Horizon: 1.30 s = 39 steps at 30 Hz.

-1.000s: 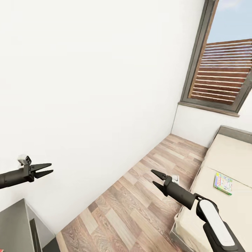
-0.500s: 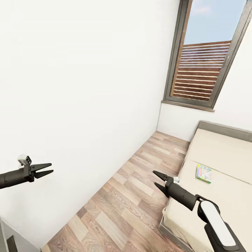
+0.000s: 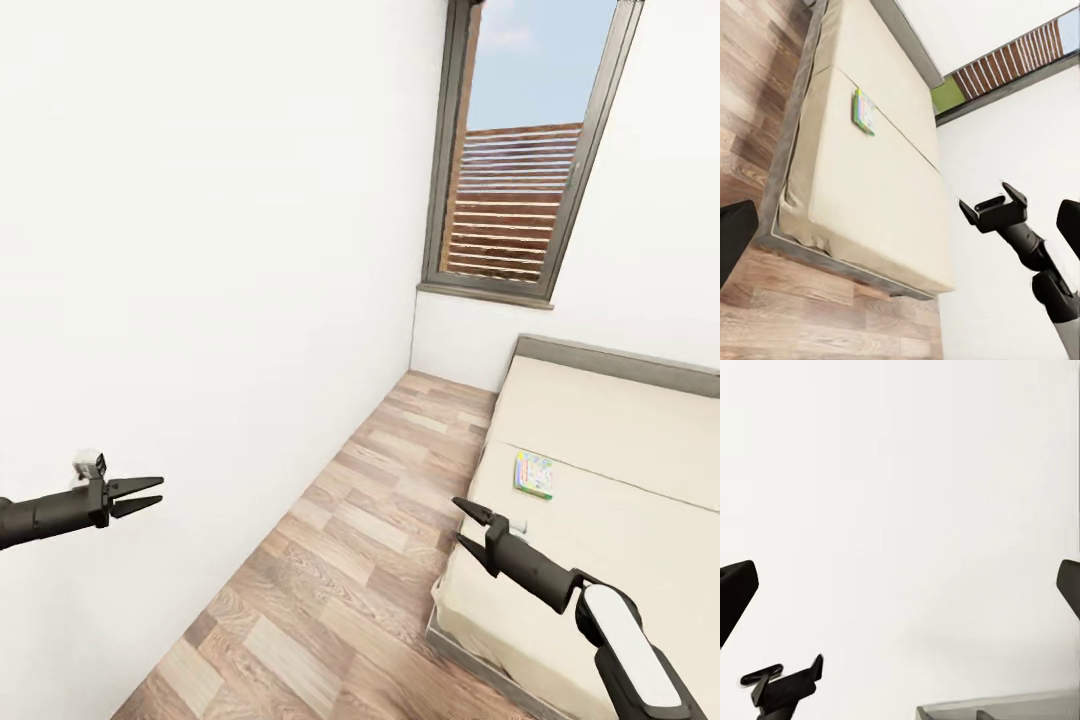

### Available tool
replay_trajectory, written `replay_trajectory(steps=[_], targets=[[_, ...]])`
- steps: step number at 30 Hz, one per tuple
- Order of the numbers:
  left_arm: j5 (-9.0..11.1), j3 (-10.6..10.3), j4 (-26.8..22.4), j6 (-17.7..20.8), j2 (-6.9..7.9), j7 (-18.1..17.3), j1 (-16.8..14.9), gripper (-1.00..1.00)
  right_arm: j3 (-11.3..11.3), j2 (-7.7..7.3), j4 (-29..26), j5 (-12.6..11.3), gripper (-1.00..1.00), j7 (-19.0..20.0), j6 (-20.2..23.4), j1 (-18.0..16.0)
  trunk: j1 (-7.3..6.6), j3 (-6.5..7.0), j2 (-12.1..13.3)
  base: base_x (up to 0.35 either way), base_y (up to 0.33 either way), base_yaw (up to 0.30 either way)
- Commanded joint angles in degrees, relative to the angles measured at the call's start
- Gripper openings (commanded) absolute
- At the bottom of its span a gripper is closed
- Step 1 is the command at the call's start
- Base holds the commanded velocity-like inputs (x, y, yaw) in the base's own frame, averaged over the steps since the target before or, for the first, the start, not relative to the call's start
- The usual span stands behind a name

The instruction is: Put all the toys in the child's room - the three board games (two on the bed and one on the table), the two jigsaw puzzles on the table, and the tennis ball on the table - inside the toy box on the table in the child's room.

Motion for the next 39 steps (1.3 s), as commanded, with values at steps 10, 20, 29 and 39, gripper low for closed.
replay_trajectory(steps=[10, 20, 29, 39], targets=[[-6.62, 0.03, -0.01, 0.49, -6.13, 12.60, -0.60, 1.00, -1.73, 0.03, 2.89, 8.83, 1.00, -0.14, -4.36, -0.47, 0.03, -0.13, -0.13, 0.000, 0.000, -0.279], [-7.61, 0.31, -0.03, -0.62, -8.83, 26.52, -0.73, 1.00, -1.90, -0.06, 1.26, 18.84, 1.00, -6.53, -4.82, -2.17, 0.03, -0.13, -0.13, 0.000, 0.000, -0.148], [-7.71, 0.23, -0.01, -2.46, -10.41, 30.41, -0.75, 1.00, 4.21, 0.93, -7.74, 24.18, 1.00, -25.48, -4.54, -2.30, 0.03, -0.13, -0.13, 0.000, 0.000, -0.009], [-7.70, 0.19, -0.02, -2.98, -12.07, 37.90, -0.75, 1.00, 13.97, 5.75, -12.26, 29.01, 1.00, -51.68, -4.62, -2.99, 0.03, -0.13, -0.13, 0.000, 0.000, 0.000]])
